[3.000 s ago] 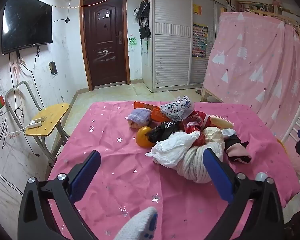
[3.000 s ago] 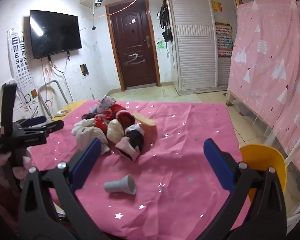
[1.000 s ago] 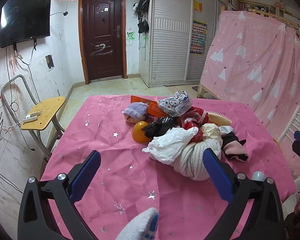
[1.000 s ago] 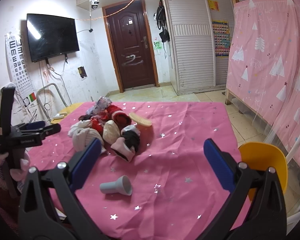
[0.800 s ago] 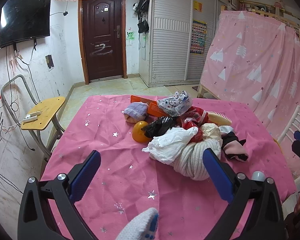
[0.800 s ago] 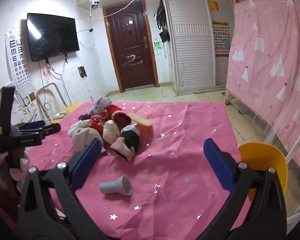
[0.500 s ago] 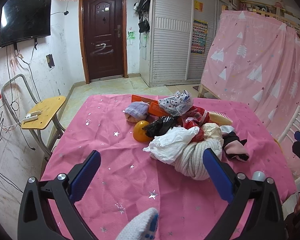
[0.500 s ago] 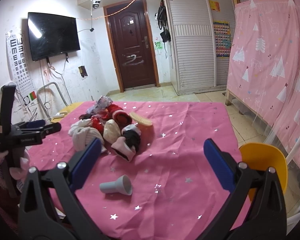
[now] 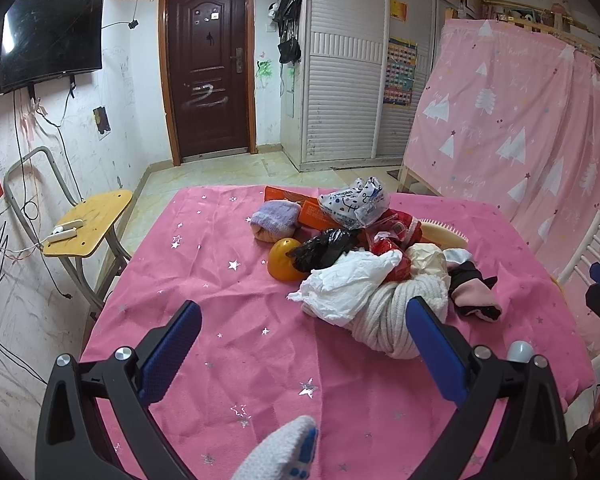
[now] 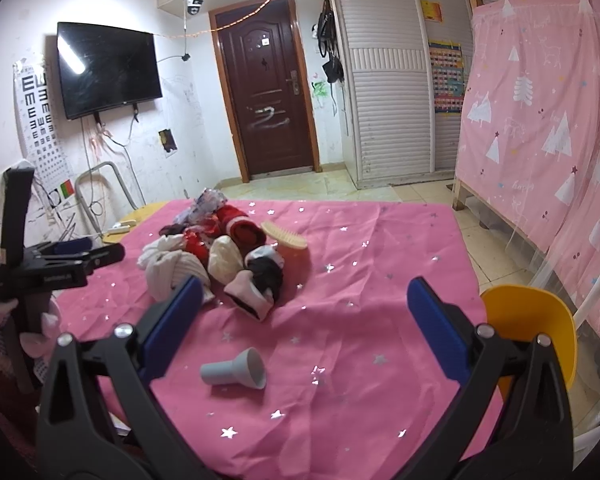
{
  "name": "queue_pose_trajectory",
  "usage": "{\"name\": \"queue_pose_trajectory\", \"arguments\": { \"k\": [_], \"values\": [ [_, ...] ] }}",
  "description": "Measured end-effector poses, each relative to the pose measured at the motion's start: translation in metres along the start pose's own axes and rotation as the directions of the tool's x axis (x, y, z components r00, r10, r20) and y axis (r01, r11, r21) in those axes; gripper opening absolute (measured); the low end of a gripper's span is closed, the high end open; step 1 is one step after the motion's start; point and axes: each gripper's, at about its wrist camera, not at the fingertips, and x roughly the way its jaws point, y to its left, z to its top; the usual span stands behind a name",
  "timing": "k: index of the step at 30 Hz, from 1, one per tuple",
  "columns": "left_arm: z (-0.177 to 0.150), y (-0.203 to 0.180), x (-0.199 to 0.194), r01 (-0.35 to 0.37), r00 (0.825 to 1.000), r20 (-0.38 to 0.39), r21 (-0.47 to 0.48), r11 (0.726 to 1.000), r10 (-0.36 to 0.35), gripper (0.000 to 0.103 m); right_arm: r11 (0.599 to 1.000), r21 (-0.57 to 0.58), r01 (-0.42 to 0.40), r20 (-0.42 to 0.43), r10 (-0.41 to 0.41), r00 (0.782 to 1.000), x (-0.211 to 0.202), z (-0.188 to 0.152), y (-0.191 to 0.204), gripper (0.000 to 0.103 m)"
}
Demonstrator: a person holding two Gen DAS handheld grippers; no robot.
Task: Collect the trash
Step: 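Grasp the grey knit beanie with the left gripper while the right gripper holds the grey cup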
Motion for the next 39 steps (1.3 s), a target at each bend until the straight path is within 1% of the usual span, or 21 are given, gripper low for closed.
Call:
{"name": "queue_pose_trajectory", "arguments": {
  "k": [8,10,13,15,17,19,24,30,31,32,33,34,35,37,39],
  "values": [
    [-0.001,0.0,0.002,0.003,1.0,-0.007,-0.002,1.0,-0.003,0.094,1.0,-0.004,-0.007,-0.007,0.007,1.0,0.002,-0.003,0.002,0.098],
    [-0.001,0.001,0.002,0.015,1.0,-0.014,-0.008,1.0,-0.015,0.094,1.0,-0.008,-0.027,-0.022,0.027,0.999,0.005,-0.007,0.006,0.098],
    [-0.001,-0.001,0.002,0.04,0.999,-0.02,-0.007,0.999,-0.041,0.094,0.996,-0.027,-0.08,-0.05,0.079,0.996,0.008,-0.015,0.014,0.098],
    [-0.001,-0.005,0.004,0.064,0.997,-0.03,-0.002,0.998,-0.064,0.094,0.992,-0.04,-0.119,-0.079,0.116,0.99,0.01,-0.02,0.018,0.098],
    [0.0,-0.01,0.007,0.091,0.995,-0.047,0.005,0.996,-0.091,0.094,0.985,-0.047,-0.165,-0.12,0.158,0.98,0.016,-0.026,0.024,0.098],
    [0.0,-0.015,0.012,0.107,0.992,-0.062,0.018,0.994,-0.105,0.094,0.981,-0.057,-0.187,-0.155,0.176,0.972,0.023,-0.03,0.03,0.098],
    [-0.003,-0.029,0.018,0.13,0.989,-0.086,0.069,0.989,-0.123,0.094,0.973,-0.086,-0.215,-0.231,0.191,0.954,0.043,-0.041,0.042,0.098],
    [-0.003,-0.039,0.023,0.183,0.979,-0.107,0.083,0.98,-0.173,0.094,0.968,-0.101,-0.231,-0.281,0.195,0.94,0.056,-0.051,0.048,0.097],
    [-0.003,-0.041,0.025,0.192,0.977,-0.114,0.08,0.978,-0.182,0.094,0.967,-0.107,-0.23,-0.288,0.191,0.938,0.059,-0.053,0.049,0.093],
    [-0.002,-0.042,0.028,0.2,0.974,-0.126,0.076,0.977,-0.189,0.094,0.967,-0.113,-0.227,-0.293,0.186,0.938,0.061,-0.054,0.05,0.079],
    [-0.002,-0.044,0.032,0.205,0.972,-0.136,0.073,0.976,-0.194,0.094,0.969,-0.122,-0.216,-0.292,0.173,0.94,0.064,-0.055,0.048,0.073],
    [-0.002,-0.046,0.035,0.207,0.97,-0.144,0.071,0.976,-0.196,0.094,0.969,-0.136,-0.207,-0.286,0.161,0.945,0.064,-0.055,0.048,0.062],
    [-0.002,-0.048,0.039,0.209,0.968,-0.155,0.071,0.975,-0.197,0.094,0.969,-0.14,-0.205,-0.282,0.159,0.946,0.066,-0.054,0.047,0.055],
    [-0.003,-0.053,0.046,0.214,0.964,-0.174,0.07,0.974,-0.199,0.094,0.969,-0.133,-0.209,-0.277,0.166,0.946,0.066,-0.054,0.044,0.05],
    [-0.003,-0.059,0.053,0.223,0.96,-0.189,0.068,0.972,-0.207,0.092,0.969,-0.124,-0.213,-0.273,0.173,0.946,0.066,-0.054,0.038,0.05]
  ]
}}
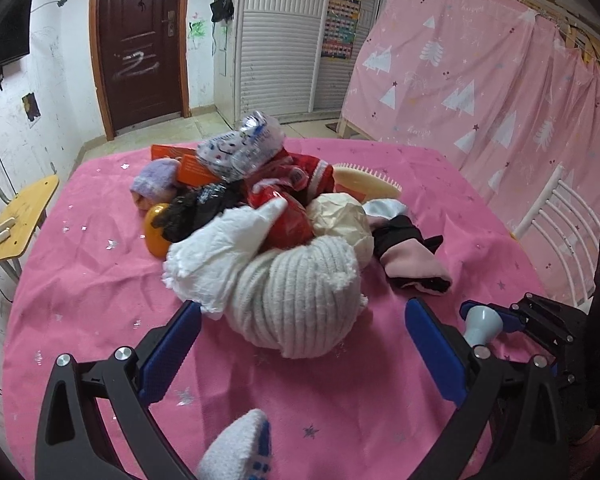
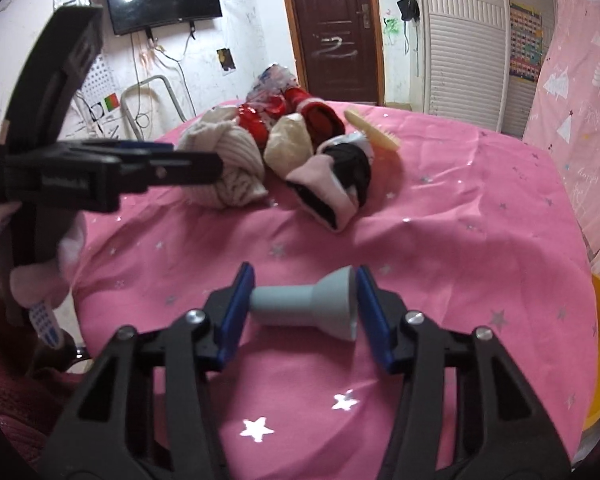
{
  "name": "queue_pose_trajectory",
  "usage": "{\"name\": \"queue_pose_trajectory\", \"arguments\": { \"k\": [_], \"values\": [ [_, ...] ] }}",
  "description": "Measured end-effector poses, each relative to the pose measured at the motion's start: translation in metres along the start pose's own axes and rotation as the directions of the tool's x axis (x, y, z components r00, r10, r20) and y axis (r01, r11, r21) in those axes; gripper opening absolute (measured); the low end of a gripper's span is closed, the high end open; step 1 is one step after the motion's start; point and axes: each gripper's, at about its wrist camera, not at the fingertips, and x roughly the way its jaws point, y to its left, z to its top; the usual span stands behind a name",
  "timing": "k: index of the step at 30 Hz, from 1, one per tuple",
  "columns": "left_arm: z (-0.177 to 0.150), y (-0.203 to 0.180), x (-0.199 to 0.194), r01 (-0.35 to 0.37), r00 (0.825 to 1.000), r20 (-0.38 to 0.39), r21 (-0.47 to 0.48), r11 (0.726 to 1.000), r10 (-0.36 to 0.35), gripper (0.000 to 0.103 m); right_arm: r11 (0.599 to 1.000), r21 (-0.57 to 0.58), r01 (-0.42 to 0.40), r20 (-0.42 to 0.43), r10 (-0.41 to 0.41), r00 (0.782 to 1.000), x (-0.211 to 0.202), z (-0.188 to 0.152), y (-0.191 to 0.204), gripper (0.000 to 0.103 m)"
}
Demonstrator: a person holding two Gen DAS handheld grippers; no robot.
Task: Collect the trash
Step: 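Grasp the grey knit beanie with the left gripper while the right gripper holds the grey cup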
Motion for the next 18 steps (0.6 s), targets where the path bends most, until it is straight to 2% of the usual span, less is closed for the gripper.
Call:
{"name": "queue_pose_trajectory", "arguments": {
  "k": [1,2,4,11,16,18],
  "values": [
    [0.001,-0.001,0.002,-0.002,1.0,-0.002,-0.002,1.0,0.002,0.08,1.0,0.005,-0.004,0.004,0.004,1.0,-0.001,0.0,-0.002,0.05],
    [0.002,-0.003,0.006,-0.016,1.0,-0.01,-0.006,1.0,0.016,0.063,1.0,0.014,-0.012,0.007,0.012,1.0,-0.001,0.0,-0.005,0.05],
    [0.003,0.0,0.012,0.011,0.999,-0.041,-0.032,0.999,-0.012,0.052,0.999,0.034,-0.04,0.009,0.04,0.999,-0.004,0.001,-0.01,0.05],
    [-0.003,-0.004,-0.001,0.069,0.997,-0.03,-0.05,0.996,-0.07,0.049,0.994,0.07,-0.081,0.051,0.078,0.996,-0.02,0.005,-0.022,0.05],
    [-0.007,-0.018,-0.026,0.103,0.995,-0.003,0.003,0.995,-0.103,0.049,0.99,0.105,-0.095,0.102,0.084,0.991,-0.034,0.007,-0.037,0.05],
    [-0.008,-0.027,-0.035,0.128,0.992,0.002,0.051,0.99,-0.128,0.05,0.99,0.107,-0.091,0.112,0.079,0.991,-0.038,0.008,-0.04,0.05]
  ]
}}
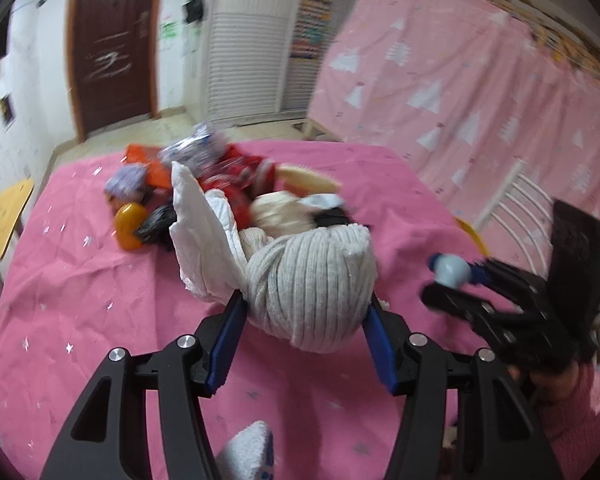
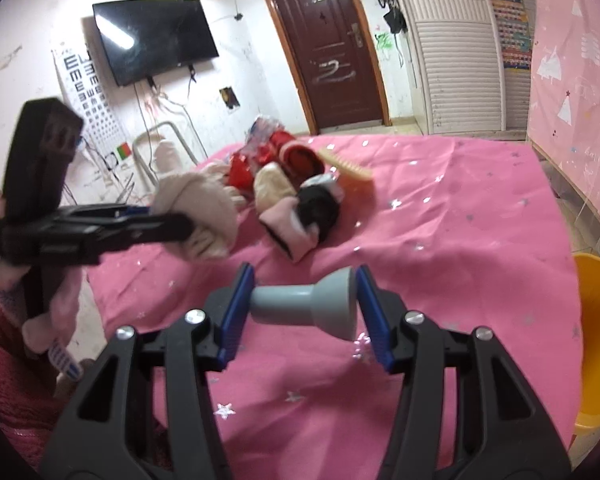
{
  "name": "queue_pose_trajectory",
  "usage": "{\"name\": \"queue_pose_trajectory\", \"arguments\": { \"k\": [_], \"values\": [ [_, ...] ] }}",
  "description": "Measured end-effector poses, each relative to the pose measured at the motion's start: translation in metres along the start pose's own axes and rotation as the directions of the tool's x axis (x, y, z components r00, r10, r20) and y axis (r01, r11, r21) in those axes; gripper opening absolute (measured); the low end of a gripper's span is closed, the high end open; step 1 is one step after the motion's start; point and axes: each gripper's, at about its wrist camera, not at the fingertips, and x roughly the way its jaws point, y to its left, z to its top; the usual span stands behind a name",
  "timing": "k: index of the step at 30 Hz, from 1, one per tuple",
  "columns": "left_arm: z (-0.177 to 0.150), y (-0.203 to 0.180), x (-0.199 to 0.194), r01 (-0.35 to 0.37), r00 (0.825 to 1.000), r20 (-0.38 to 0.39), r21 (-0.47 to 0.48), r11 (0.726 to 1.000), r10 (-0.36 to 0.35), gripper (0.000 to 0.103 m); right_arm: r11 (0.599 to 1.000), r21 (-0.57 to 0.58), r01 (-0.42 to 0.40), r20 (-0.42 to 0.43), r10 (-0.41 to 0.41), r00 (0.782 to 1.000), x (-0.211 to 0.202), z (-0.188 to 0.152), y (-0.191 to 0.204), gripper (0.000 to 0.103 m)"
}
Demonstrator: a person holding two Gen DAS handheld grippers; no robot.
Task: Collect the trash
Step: 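Grasp the grey knit beanie with the left gripper while the right gripper holds the grey cup, then carry the grey beanie to the yellow bin and open the left gripper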
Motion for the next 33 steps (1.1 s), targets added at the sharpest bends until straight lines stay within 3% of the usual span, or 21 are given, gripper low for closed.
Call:
{"name": "queue_pose_trajectory", "arguments": {
  "k": [5,8,10,17,19,20,23,27,33],
  "values": [
    [-0.002,-0.023,0.004,-0.037,0.999,-0.01,0.083,0.996,0.038,0.057,1.0,-0.001,0.009,0.003,-0.009,1.0,-0.001,-0.001,-0.005,0.05],
    [-0.002,-0.031,0.003,-0.041,0.999,-0.012,0.115,0.992,0.043,0.075,1.0,-0.009,0.01,0.009,-0.01,1.0,-0.004,-0.001,-0.002,0.05],
    [-0.002,-0.035,0.001,-0.059,0.998,0.001,0.143,0.988,0.06,0.079,1.0,-0.01,0.012,0.016,-0.012,1.0,-0.004,-0.001,-0.004,0.05],
    [-0.006,-0.038,0.004,-0.057,0.998,-0.014,0.15,0.987,0.06,0.08,1.0,-0.003,0.019,0.025,-0.019,1.0,-0.008,-0.001,-0.009,0.05],
    [-0.008,-0.038,0.012,-0.048,0.998,-0.041,0.148,0.988,0.054,0.075,1.0,-0.002,0.019,0.026,-0.019,0.999,-0.009,-0.001,-0.009,0.05],
    [-0.009,-0.038,0.016,-0.05,0.997,-0.048,0.151,0.987,0.057,0.062,1.0,-0.001,0.019,0.026,-0.019,0.999,-0.009,-0.001,-0.009,0.05],
    [-0.01,-0.037,0.024,-0.061,0.996,-0.056,0.145,0.988,0.07,0.051,1.0,0.003,0.021,0.029,-0.021,0.999,-0.01,-0.001,-0.011,0.05],
    [-0.008,-0.035,0.022,-0.043,0.997,-0.055,0.125,0.991,0.05,0.049,1.0,0.01,0.026,0.041,-0.026,0.999,-0.014,0.0,-0.014,0.05],
    [0.014,-0.043,-0.002,-0.005,1.0,0.022,0.129,0.992,0.002,0.049,0.999,0.015,0.041,0.08,-0.042,0.996,-0.027,0.003,-0.017,0.05]
  ]
}}
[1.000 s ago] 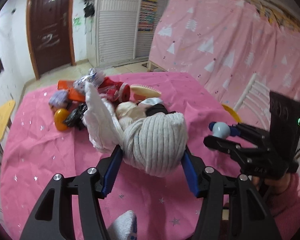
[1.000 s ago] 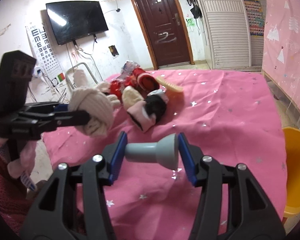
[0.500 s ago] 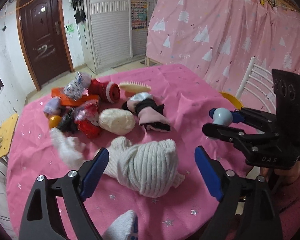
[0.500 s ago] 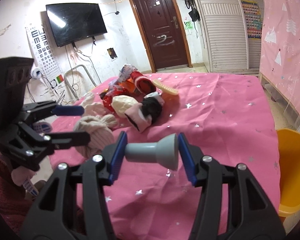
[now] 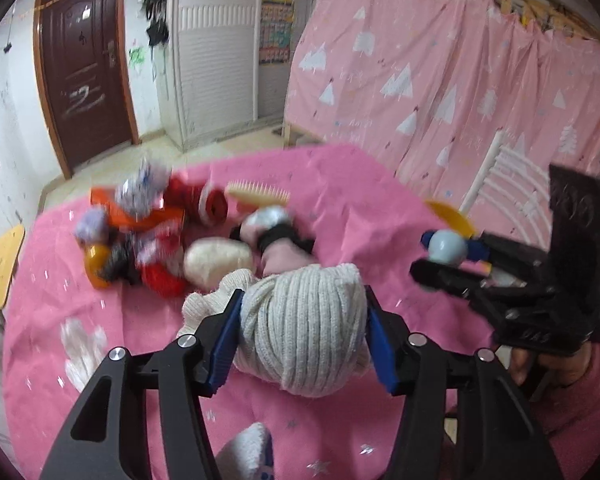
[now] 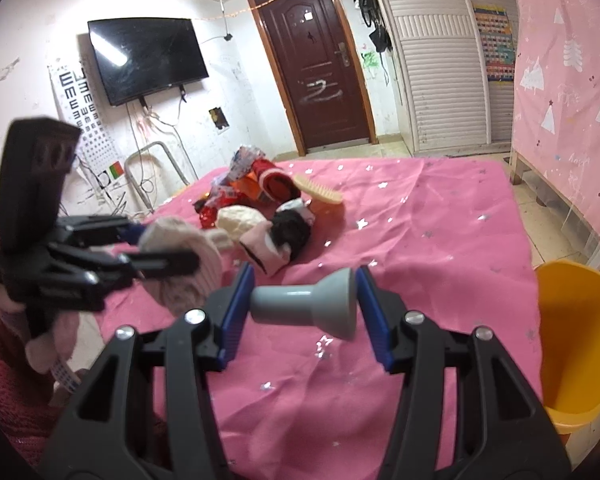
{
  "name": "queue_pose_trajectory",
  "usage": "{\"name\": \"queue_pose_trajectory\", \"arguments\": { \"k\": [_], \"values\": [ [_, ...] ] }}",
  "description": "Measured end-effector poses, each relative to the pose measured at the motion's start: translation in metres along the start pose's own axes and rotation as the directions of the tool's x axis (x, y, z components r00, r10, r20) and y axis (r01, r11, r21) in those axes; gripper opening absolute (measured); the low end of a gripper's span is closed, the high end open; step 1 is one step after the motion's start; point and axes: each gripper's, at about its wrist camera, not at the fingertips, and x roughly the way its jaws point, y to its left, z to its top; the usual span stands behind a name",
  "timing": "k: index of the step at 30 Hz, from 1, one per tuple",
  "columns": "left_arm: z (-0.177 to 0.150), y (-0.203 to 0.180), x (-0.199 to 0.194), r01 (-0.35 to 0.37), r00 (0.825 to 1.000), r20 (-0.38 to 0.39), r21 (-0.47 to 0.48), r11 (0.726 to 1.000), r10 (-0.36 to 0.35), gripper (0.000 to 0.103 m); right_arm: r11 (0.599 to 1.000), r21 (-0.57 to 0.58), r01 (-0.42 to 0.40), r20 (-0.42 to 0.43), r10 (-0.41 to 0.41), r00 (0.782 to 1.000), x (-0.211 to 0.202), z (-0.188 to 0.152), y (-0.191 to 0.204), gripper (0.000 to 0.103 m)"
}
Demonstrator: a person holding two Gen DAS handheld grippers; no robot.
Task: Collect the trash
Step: 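Carry the grey beanie to the yellow bin and open the left gripper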
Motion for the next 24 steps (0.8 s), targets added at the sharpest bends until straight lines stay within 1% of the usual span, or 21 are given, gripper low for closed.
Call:
{"name": "queue_pose_trajectory", "arguments": {
  "k": [3,6,8,9,11,13,16,19,20,21,22,23,24],
  "values": [
    [0.02,-0.015,-0.006,0.007,1.0,0.03,0.042,0.999,-0.008,0.049,1.0,0.009,0.022,0.038,-0.022,0.999,-0.014,0.006,-0.008,0.05],
    [0.044,-0.034,-0.001,0.023,0.999,0.047,0.08,0.996,-0.027,0.049,0.998,0.028,0.061,0.088,-0.063,0.994,-0.034,0.013,-0.021,0.05],
    [0.065,-0.045,0.009,0.04,0.998,0.054,0.076,0.996,-0.044,0.049,0.995,0.045,0.09,0.125,-0.095,0.988,-0.051,0.018,-0.031,0.05],
    [0.075,-0.05,0.016,0.06,0.997,0.047,0.067,0.996,-0.063,0.049,0.993,0.053,0.104,0.141,-0.111,0.984,-0.057,0.019,-0.034,0.05],
    [0.099,-0.067,0.032,0.103,0.994,0.03,0.048,0.993,-0.105,0.049,0.986,0.081,0.143,0.179,-0.156,0.971,-0.075,0.022,-0.047,0.05],
    [0.115,-0.084,0.044,0.136,0.991,0.013,0.045,0.99,-0.137,0.049,0.977,0.111,0.182,0.208,-0.202,0.957,-0.092,0.023,-0.062,0.05],
    [0.136,-0.116,0.068,0.203,0.979,-0.026,0.035,0.978,-0.202,0.049,0.959,0.171,0.228,0.239,-0.264,0.934,-0.114,0.022,-0.085,0.05],
    [0.149,-0.151,0.093,0.271,0.96,-0.075,0.031,0.962,-0.268,0.049,0.934,0.219,0.281,0.254,-0.333,0.908,-0.13,0.019,-0.105,0.05],
    [0.153,-0.167,0.105,0.313,0.946,-0.101,0.031,0.949,-0.309,0.049,0.926,0.233,0.296,0.257,-0.352,0.9,-0.134,0.017,-0.111,0.051],
    [0.153,-0.175,0.113,0.335,0.937,-0.115,0.024,0.942,-0.33,0.049,0.919,0.246,0.309,0.258,-0.37,0.893,-0.138,0.016,-0.117,0.051],
    [0.154,-0.183,0.122,0.361,0.924,-0.136,0.008,0.933,-0.356,0.049,0.907,0.262,0.33,0.257,-0.395,0.882,-0.142,0.014,-0.123,0.051],
    [0.155,-0.193,0.134,0.391,0.907,-0.166,-0.019,0.92,-0.388,0.049,0.892,0.279,0.357,0.253,-0.426,0.869,-0.144,0.012,-0.128,0.051],
    [0.155,-0.201,0.145,0.409,0.893,-0.188,-0.037,0.912,-0.408,0.049,0.885,0.287,0.368,0.251,-0.44,0.862,-0.146,0.011,-0.131,0.051]
  ]
}}
